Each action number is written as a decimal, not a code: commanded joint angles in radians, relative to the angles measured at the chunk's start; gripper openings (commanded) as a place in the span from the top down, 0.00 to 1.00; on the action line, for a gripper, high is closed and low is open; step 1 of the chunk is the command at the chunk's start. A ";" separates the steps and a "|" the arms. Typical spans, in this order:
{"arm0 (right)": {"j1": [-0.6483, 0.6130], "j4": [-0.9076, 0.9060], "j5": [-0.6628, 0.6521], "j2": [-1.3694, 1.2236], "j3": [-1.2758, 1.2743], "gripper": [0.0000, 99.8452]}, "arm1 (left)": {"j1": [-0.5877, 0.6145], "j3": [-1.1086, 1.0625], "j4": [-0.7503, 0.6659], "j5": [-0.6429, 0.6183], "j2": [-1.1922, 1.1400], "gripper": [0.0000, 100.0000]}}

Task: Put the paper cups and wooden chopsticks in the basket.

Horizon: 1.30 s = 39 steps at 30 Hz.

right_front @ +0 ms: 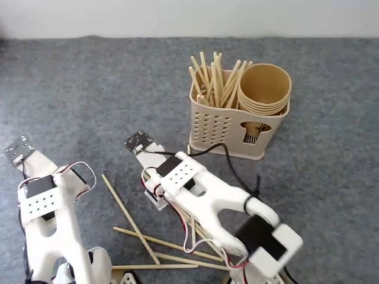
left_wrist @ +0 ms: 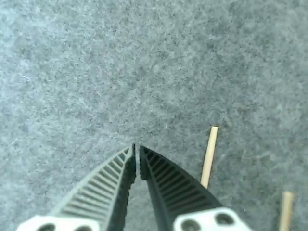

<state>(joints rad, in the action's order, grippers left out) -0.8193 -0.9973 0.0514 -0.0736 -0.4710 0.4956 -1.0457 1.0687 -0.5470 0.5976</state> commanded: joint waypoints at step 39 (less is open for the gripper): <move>-0.068 0.084 0.020 -0.028 -0.103 0.85 | 0.008 0.008 -0.017 0.009 0.035 0.99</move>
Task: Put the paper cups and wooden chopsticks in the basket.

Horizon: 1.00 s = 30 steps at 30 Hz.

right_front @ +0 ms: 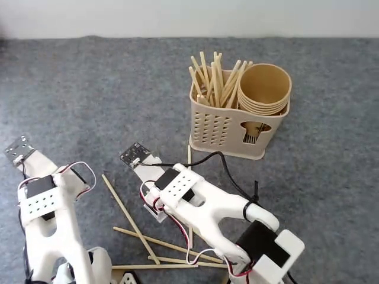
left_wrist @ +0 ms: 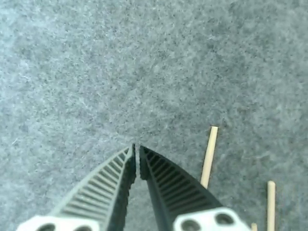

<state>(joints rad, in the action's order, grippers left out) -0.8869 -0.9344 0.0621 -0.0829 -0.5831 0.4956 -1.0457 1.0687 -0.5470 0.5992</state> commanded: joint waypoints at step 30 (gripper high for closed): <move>0.208 -0.131 -0.135 0.746 0.032 0.99 | 0.008 0.008 -0.018 0.009 0.031 0.99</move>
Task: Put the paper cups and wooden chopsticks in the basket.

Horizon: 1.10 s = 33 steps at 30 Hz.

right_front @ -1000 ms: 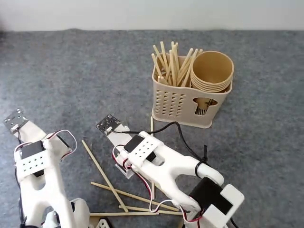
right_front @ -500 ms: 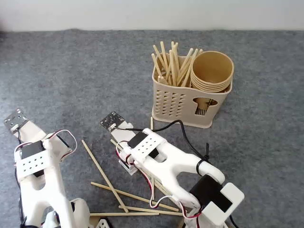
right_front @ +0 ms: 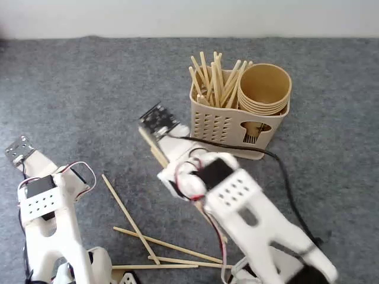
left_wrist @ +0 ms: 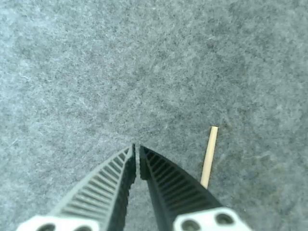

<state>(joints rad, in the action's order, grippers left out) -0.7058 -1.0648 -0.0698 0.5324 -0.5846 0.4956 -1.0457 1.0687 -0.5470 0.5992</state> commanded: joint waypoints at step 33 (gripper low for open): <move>0.492 0.630 0.124 -0.125 0.618 0.99 | 0.008 0.007 -0.018 0.009 0.031 0.99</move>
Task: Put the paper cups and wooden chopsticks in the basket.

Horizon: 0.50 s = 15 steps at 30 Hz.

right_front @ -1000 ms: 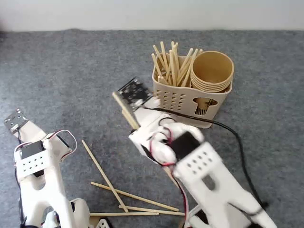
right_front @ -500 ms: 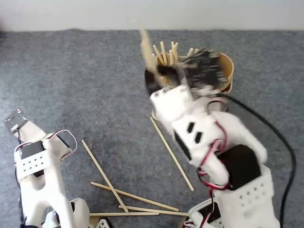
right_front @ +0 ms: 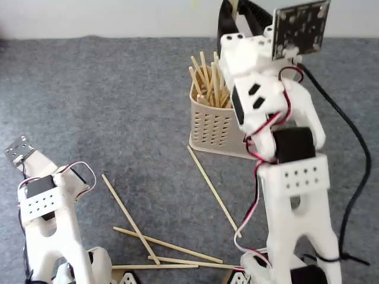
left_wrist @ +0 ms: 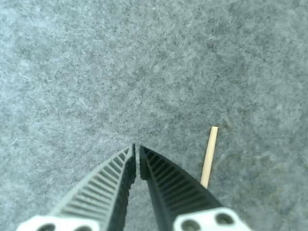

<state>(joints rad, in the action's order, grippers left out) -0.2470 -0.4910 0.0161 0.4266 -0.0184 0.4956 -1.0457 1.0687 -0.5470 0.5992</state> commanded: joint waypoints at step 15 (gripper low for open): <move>0.042 -0.007 0.110 -0.085 -0.115 0.88 | 0.008 0.005 -0.018 0.009 0.031 0.99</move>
<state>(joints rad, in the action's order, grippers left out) -0.2133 -0.4465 0.1112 0.2716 -0.1320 0.4956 -1.0457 1.0687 -0.5470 0.5992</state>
